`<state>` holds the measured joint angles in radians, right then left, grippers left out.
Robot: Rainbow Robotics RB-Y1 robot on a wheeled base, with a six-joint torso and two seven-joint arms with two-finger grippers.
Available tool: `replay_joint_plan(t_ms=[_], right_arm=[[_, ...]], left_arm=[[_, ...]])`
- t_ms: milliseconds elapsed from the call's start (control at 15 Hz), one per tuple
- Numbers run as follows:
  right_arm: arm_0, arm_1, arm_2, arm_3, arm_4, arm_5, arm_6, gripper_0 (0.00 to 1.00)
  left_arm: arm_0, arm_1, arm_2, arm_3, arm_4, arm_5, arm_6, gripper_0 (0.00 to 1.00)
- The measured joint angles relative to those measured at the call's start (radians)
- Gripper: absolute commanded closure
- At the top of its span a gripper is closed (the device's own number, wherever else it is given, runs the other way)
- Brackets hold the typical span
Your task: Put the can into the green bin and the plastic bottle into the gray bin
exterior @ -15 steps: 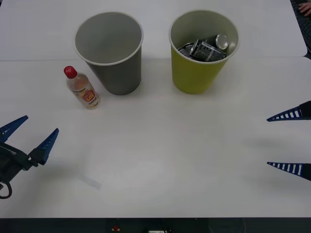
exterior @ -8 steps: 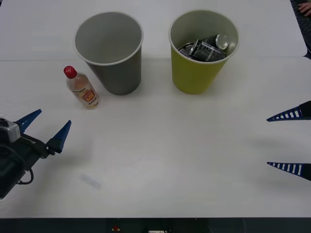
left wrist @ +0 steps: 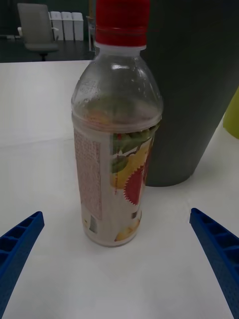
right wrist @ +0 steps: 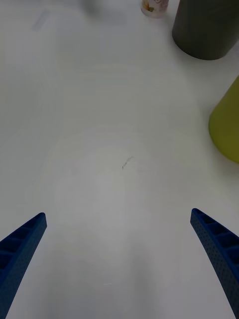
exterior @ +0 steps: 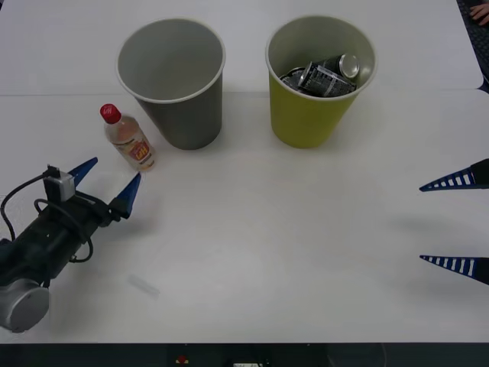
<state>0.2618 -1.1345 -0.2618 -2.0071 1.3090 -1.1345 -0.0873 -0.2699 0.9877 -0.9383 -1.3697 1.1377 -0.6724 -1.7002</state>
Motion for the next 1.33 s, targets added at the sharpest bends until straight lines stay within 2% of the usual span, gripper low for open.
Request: replay_joint_plan(t_ms=[467,1067,1133,1200,1267,1333], right_arm=[[0.0,0.0,0.0,0.0,0.0,0.0,0.0,0.0],[0.0,0.0,0.0,0.0,0.0,0.0,0.0,0.0],[0.0,0.0,0.0,0.0,0.0,0.0,0.0,0.0],[0.0,0.0,0.0,0.0,0.0,0.0,0.0,0.0],[0.0,0.0,0.0,0.0,0.0,0.0,0.0,0.0],[0.0,0.0,0.0,0.0,0.0,0.0,0.0,0.0]], left_arm=[[-0.151,-0.136,-0.037,0.178,0.022,0.025,0.003,0.0],[-0.229,-0.189,-0.037,0.226,0.073,0.092,0.003,0.0],[-0.231,-0.191,-0.037,0.227,0.079,0.092,0.002,0.42],[-0.232,-0.192,-0.037,0.227,0.081,0.092,0.0,0.9],[-0.232,-0.193,-0.037,0.227,0.083,0.093,-0.003,1.0],[-0.232,-0.192,-0.037,0.227,0.083,0.093,-0.004,1.0]])
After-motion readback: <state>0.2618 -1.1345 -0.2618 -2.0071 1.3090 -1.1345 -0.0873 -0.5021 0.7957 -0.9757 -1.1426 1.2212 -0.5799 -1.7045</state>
